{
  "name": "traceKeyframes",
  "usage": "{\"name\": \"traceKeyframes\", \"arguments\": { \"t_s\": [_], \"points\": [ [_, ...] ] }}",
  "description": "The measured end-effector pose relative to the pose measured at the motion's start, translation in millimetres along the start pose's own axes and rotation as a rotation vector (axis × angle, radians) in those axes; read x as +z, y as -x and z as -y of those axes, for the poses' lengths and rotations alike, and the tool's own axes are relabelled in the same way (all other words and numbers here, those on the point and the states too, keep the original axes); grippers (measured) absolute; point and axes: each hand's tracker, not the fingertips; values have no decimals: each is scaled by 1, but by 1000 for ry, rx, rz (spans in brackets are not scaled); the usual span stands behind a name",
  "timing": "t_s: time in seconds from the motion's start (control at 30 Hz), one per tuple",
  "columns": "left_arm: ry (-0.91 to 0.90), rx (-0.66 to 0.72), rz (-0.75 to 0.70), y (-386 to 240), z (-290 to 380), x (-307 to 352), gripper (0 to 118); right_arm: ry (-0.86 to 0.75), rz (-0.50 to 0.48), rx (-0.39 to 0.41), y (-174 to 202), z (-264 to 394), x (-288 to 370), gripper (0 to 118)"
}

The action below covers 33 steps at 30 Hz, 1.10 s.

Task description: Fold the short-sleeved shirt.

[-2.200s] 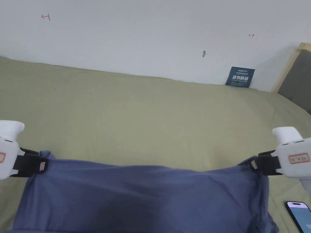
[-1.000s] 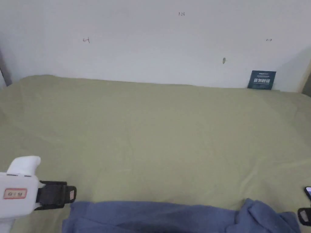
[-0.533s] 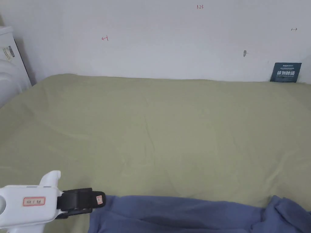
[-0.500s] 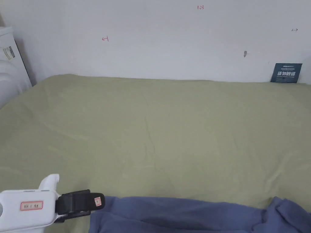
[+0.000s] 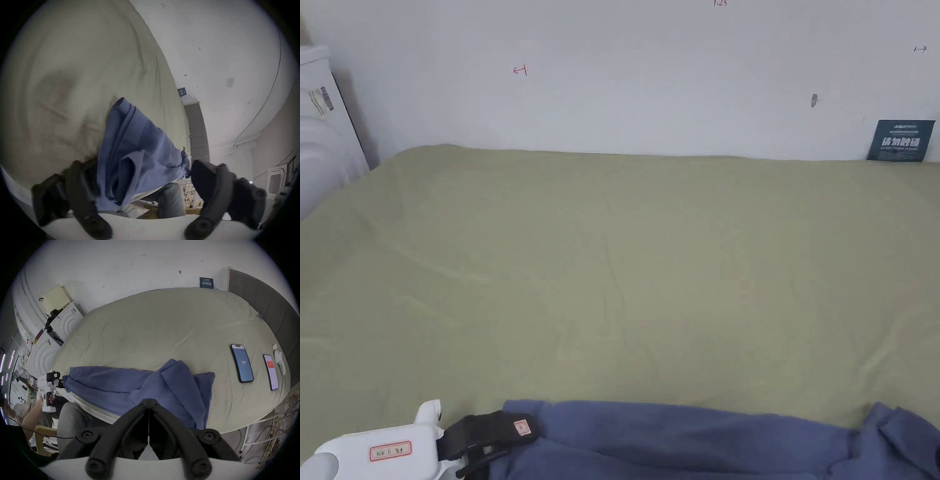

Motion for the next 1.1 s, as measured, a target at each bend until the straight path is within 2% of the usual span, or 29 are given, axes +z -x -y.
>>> {"name": "traceKeyframes", "arguments": {
  "t_s": [0.1, 0.2, 0.27, 0.3, 0.37, 0.5, 0.6, 0.63, 0.7, 0.73, 0.77, 0.83, 0.87, 0.9, 0.93, 0.97, 1.0, 1.03, 1.1],
  "points": [
    [-16, -104, -192, -27, 17, -11, 9, -1, -17, 2, 0, 2, 1, 0],
    [0, -106, -140, -66, 28, -6, 9, -10, -27, -7, -4, 4, 7, 0],
    [-10, -191, -146, -99, 33, -7, 9, -22, -19, -9, -6, 6, 12, 0],
    [-17, -248, -147, -95, 22, -7, 9, -31, -15, -9, -8, 6, 16, 0],
    [7, -339, -101, -130, 27, -17, 9, -46, -14, -11, -13, 5, 22, 0],
    [110, -517, -47, -194, 48, -62, 9, -82, -17, -21, -17, 5, 32, 0],
    [219, -600, -26, -211, 66, -114, 11, -94, -25, -31, -19, 6, 35, 0],
    [255, -620, -34, -213, 74, -134, 32, -94, -26, -31, -20, 7, 35, 0],
    [280, -626, -124, -211, 92, -172, 85, -93, -25, -29, -20, 11, 35, 0],
    [305, -647, -143, -207, 99, -187, 91, -91, -27, -28, -22, 12, 35, 0],
    [346, -634, -135, -203, 103, -197, 90, -89, -28, -27, -23, 13, 34, 0],
    [357, -604, -167, -199, 120, -213, 87, -85, -27, -23, -24, 15, 33, 0],
    [360, -589, -175, -196, 121, -213, 81, -82, -23, -23, -25, 15, 33, 0],
    [361, -570, -158, -194, 119, -209, 67, -81, -21, -24, -27, 16, 32, 0],
    [371, -532, -130, -192, 115, -203, 41, -81, -22, -29, -30, 17, 31, 0],
    [361, -503, -122, -195, 114, -196, 41, -79, -22, -32, -31, 17, 30, 0],
    [349, -470, -110, -192, 108, -187, 29, -73, -18, -35, -32, 17, 29, 0],
    [320, -442, -105, -190, 104, -179, 0, -69, -14, -34, -32, 16, 28, 0],
    [260, -384, -97, -182, 91, -166, 0, -65, -10, -32, -31, 15, 26, 0]
  ]
}}
